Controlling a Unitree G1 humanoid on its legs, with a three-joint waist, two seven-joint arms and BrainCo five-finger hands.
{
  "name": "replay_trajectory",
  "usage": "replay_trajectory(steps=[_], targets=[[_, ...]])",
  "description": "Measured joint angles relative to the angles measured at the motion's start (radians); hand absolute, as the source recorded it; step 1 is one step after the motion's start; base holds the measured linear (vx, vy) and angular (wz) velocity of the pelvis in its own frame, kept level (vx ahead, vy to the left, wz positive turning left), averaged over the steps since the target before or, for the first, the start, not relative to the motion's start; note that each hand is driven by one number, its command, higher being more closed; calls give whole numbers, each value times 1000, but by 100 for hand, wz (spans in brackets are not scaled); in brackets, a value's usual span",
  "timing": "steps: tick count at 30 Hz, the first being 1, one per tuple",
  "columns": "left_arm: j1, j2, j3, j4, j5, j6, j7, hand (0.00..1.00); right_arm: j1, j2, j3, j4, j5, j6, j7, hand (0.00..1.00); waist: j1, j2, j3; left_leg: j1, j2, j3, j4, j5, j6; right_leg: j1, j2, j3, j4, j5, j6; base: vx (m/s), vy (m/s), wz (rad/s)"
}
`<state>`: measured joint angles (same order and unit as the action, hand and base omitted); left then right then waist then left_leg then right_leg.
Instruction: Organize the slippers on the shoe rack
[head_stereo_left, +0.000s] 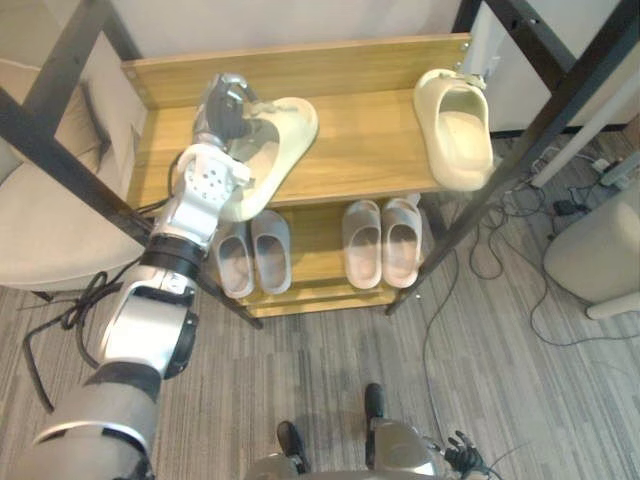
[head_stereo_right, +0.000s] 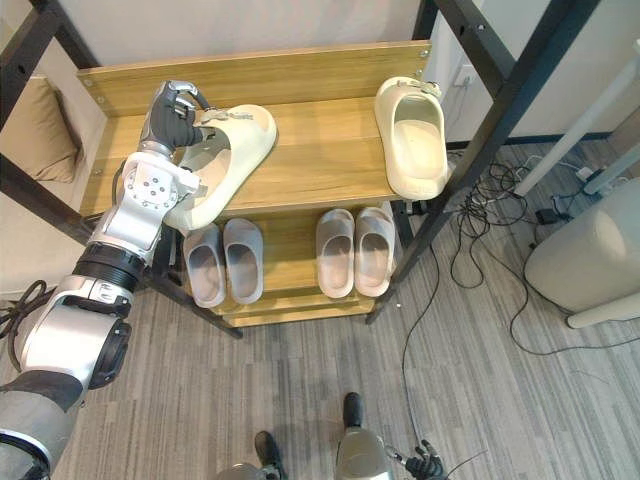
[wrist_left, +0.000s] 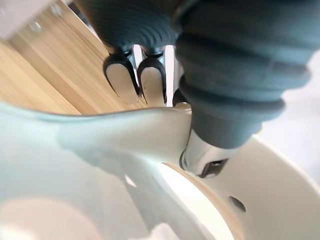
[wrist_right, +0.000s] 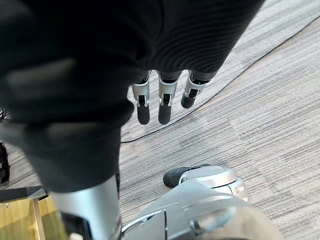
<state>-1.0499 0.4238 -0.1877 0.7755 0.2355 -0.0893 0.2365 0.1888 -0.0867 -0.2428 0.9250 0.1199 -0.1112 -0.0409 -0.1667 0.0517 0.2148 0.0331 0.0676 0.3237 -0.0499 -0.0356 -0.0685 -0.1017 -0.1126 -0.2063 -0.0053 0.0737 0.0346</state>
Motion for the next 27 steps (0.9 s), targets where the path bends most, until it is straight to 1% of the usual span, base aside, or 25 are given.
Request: replay_trajectory(steps=[3, 6, 10, 13, 15, 19, 22, 27], targets=[[0, -12, 0, 3, 0, 10, 6, 100, 11, -2, 0, -9, 0, -2, 0, 0, -5, 16, -1, 3, 1, 10, 0, 0, 0, -2, 2, 6, 0, 1, 1, -6, -18, -7], [-5, -12, 4, 16, 0, 13, 24, 100, 15, -4, 0, -9, 0, -3, -4, 0, -12, 27, 1, 6, 3, 25, 0, -1, -1, -6, 5, 29, -3, 5, 2, -16, -21, -14], [-29, -12, 21, 25, 0, 17, 30, 100, 25, -4, 0, -12, 0, -6, -8, 0, -13, 28, 2, 3, 4, 47, 1, -6, -1, -20, 10, 56, -9, 16, 8, -25, -18, -19], [-48, -23, 35, 42, 0, 19, 40, 100, 29, -6, 0, -12, 1, -6, -10, 0, -28, 33, 5, 2, 2, 63, 3, -10, 2, -24, 9, 74, -20, 25, 13, -14, -11, -16], [-54, -25, 38, 42, 0, 20, 43, 100, 30, -6, 0, -12, 1, -6, -10, 0, -30, 34, 5, -1, 2, 76, 4, -12, 3, -35, 9, 87, -18, 28, 14, -5, -9, -17], [-96, -65, 52, 74, 0, 31, 45, 100, 29, -6, 0, -13, 2, -6, -17, 0, -32, 34, 8, -20, -3, 76, 15, -16, 8, -49, 3, 90, -19, 32, 17, -1, -3, -3], [-117, -86, 54, 81, -1, 36, 47, 100, 28, -8, -1, -14, 2, -7, -20, 0, -33, 40, 15, -32, -6, 76, 22, -21, 12, -56, -1, 91, -21, 34, 21, 0, 0, 0], [-133, -95, 54, 84, -2, 36, 45, 100, 26, -9, 0, -14, 2, -7, -22, 0, -37, 41, 17, -38, -11, 82, 22, -25, 16, -67, -5, 100, -21, 36, 24, -5, -12, -3]])
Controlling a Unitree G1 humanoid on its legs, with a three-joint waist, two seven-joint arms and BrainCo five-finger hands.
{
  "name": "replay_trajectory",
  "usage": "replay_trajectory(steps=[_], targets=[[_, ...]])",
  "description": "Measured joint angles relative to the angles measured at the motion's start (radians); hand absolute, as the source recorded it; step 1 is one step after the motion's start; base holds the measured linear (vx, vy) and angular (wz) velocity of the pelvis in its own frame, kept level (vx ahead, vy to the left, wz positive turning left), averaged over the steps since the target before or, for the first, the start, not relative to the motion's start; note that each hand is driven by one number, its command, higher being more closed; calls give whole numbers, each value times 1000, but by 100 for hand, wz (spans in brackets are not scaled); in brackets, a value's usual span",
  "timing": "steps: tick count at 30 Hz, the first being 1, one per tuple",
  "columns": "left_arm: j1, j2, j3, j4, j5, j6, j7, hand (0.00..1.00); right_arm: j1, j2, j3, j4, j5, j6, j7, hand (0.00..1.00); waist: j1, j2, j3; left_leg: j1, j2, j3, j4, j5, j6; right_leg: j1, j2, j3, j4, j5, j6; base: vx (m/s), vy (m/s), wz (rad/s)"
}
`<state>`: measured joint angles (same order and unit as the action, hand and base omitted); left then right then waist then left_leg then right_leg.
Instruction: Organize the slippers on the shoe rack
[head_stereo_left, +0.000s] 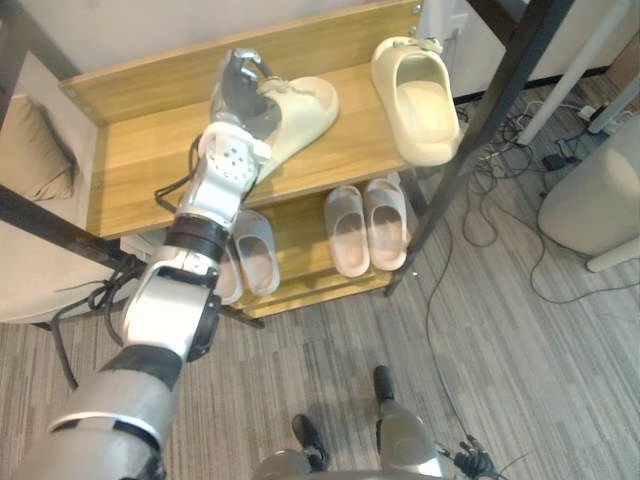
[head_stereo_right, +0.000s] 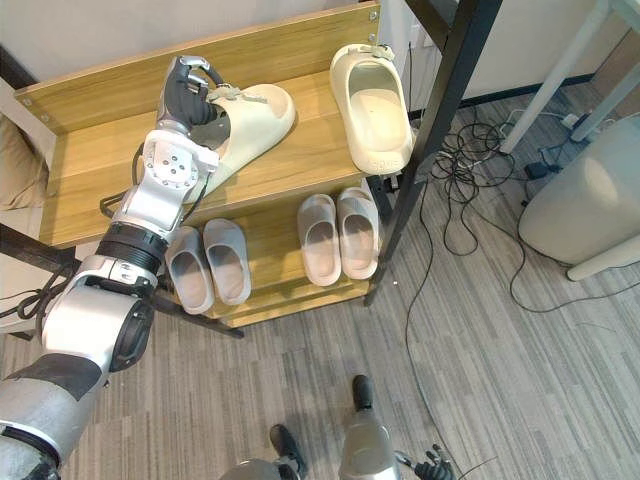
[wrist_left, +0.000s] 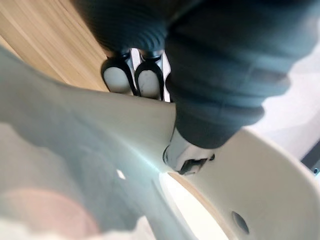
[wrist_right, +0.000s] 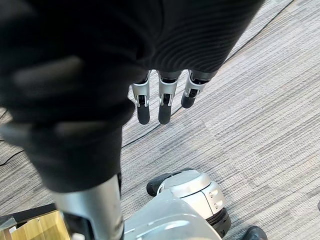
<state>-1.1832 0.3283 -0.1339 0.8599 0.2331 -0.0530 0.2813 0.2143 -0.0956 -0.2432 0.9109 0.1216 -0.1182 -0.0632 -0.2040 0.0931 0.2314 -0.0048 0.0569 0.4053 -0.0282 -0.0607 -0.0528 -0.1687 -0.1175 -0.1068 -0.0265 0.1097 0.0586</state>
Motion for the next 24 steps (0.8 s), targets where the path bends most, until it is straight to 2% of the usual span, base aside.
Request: replay_trajectory(steps=[7, 8, 16, 24], targets=[[-53, -37, 1, 38, -5, 1, 0, 100, -1, 7, -13, -7, 0, 0, -16, 0, -3, 0, 6, -12, -10, 0, 4, -4, 6, -9, -10, 2, -2, 5, 5, 0, 0, 0], [-55, -40, 3, 38, -16, 1, 0, 0, -1, 9, -18, -10, 0, 0, -16, 0, -3, 0, 8, -12, -11, 0, 4, -4, 7, -9, -11, 3, -3, 5, 6, 0, 0, 0], [-70, -75, 32, 46, -59, 1, 18, 0, -1, 13, -21, -24, 4, 0, -18, 0, -6, -1, 15, -13, -19, -2, 4, -6, 10, -5, -19, 2, -13, 12, 14, 0, 0, 0], [-86, -76, 35, 66, -61, 3, 17, 0, -2, 13, -21, -23, 5, 1, -18, 0, -7, -1, 15, -12, -22, -3, 4, -6, 10, -1, -21, 2, -20, 18, 15, 0, 0, 0]])
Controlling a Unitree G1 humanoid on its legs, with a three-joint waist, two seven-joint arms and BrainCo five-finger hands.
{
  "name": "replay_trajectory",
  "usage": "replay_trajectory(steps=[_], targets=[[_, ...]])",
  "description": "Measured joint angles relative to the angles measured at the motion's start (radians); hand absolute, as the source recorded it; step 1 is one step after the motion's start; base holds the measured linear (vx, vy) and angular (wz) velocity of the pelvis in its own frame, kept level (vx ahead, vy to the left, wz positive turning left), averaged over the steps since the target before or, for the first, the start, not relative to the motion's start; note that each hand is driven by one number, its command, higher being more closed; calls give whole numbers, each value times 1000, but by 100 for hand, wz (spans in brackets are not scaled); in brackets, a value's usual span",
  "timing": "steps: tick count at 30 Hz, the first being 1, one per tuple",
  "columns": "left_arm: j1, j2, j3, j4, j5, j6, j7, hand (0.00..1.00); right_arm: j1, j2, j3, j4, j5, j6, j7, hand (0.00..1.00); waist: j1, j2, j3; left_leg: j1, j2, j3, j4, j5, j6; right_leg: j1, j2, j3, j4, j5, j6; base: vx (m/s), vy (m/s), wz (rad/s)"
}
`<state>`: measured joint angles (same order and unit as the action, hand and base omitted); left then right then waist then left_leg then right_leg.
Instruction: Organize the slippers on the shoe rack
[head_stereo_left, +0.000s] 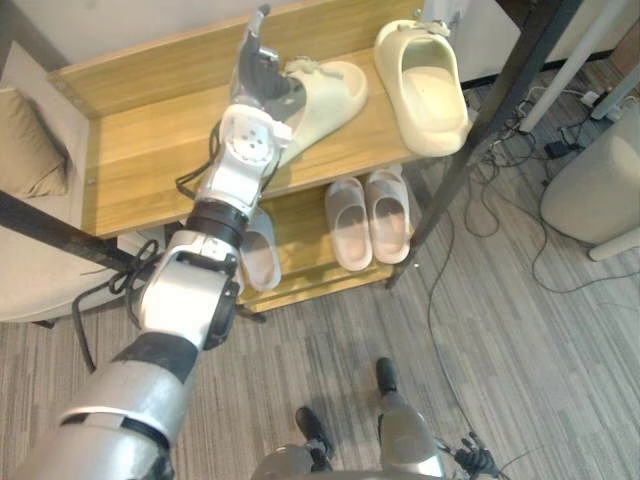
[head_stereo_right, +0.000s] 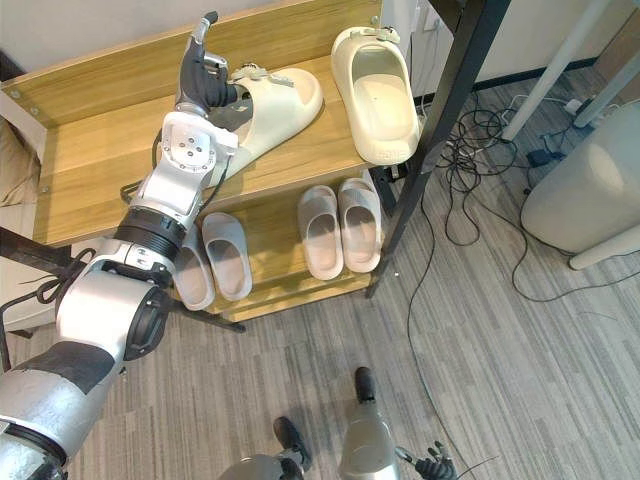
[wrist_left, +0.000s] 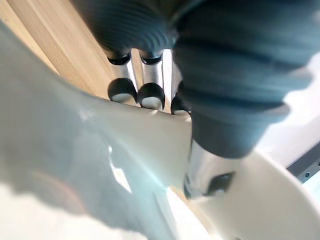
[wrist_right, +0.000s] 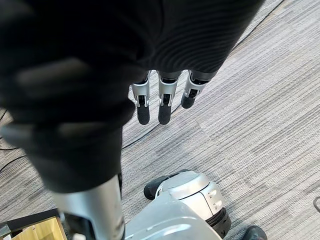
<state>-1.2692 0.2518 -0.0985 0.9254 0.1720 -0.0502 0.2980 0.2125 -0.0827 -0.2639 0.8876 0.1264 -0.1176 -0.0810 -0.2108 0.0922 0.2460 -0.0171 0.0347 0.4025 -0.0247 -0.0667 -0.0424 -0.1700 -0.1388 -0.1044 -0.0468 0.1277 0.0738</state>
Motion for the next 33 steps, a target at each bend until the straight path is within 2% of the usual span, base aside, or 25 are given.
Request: replay_trajectory(steps=[13, 30, 33], targets=[[0, 4, 2, 19, -20, 13, -18, 0, -19, -7, 11, 36, 2, 4, 1, 0, -2, -6, -3, 18, -5, -35, 1, 2, 2, 50, -6, -30, -33, 17, 3, -14, -24, 5], [55, 73, 7, 30, -39, 12, -18, 0, -47, -19, 40, 72, 3, 9, -4, 0, 6, -15, -8, 26, -14, -51, 4, 4, 5, 70, -10, -55, -35, 17, 1, -5, -11, 3], [81, 79, 36, 31, -39, 12, -18, 0, -47, -19, 42, 73, 3, 9, -4, 0, 6, -16, -12, 27, -14, -51, 4, 4, 5, 70, -10, -56, -35, 18, 0, 0, 0, 0]])
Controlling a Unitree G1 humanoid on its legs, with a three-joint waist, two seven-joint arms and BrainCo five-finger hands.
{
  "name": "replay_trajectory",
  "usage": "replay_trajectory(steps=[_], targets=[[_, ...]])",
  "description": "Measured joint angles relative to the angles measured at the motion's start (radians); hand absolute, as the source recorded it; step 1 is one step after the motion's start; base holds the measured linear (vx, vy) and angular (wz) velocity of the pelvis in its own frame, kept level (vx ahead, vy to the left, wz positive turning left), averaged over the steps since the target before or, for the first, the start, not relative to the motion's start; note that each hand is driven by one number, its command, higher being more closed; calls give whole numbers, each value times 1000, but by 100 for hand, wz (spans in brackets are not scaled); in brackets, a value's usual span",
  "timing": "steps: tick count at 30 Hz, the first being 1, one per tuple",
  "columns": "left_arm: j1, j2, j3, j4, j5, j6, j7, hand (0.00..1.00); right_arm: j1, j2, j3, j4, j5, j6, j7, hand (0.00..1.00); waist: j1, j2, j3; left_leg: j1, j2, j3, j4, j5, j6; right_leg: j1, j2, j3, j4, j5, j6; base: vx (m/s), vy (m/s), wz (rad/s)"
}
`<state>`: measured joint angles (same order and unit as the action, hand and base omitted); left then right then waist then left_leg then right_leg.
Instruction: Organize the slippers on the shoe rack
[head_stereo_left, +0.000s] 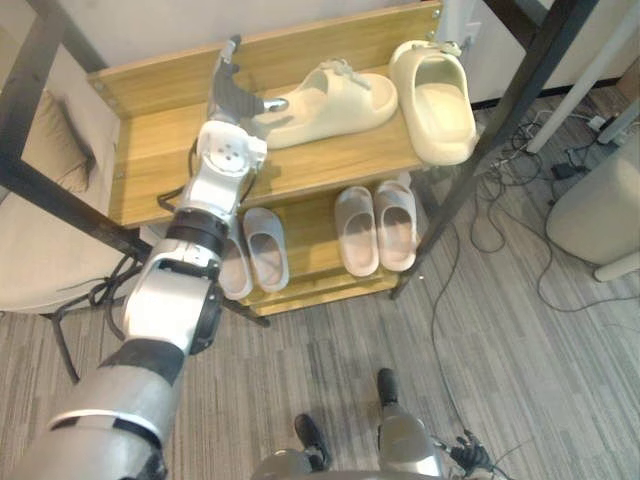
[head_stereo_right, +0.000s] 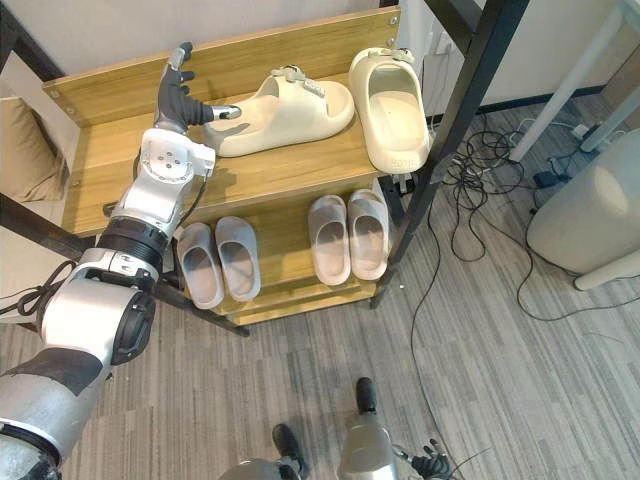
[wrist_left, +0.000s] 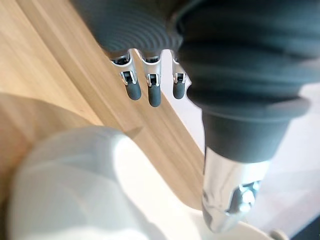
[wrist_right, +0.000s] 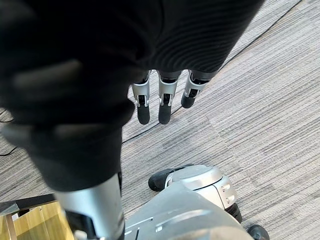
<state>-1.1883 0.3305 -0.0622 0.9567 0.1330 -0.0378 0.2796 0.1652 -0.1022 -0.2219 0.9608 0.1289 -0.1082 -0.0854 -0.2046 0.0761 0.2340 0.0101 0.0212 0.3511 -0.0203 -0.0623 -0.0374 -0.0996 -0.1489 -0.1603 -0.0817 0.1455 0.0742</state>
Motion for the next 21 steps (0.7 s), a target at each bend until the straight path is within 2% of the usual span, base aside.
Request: replay_trajectory(steps=[10, 21], targets=[[95, 3, 31, 16, -108, -1, -26, 0, 0, -5, 4, 23, -1, 14, -2, 0, 16, -6, -25, 12, 1, -7, 0, 0, 0, 18, 0, -10, -6, 1, -2, -1, -8, 1], [182, -57, 23, -67, -190, -36, -30, 0, -11, -4, 4, 38, -9, 27, -3, 0, 22, -18, -37, 29, 1, -41, -19, 13, 0, 45, 0, -50, -7, -6, -10, -2, -28, 9]])
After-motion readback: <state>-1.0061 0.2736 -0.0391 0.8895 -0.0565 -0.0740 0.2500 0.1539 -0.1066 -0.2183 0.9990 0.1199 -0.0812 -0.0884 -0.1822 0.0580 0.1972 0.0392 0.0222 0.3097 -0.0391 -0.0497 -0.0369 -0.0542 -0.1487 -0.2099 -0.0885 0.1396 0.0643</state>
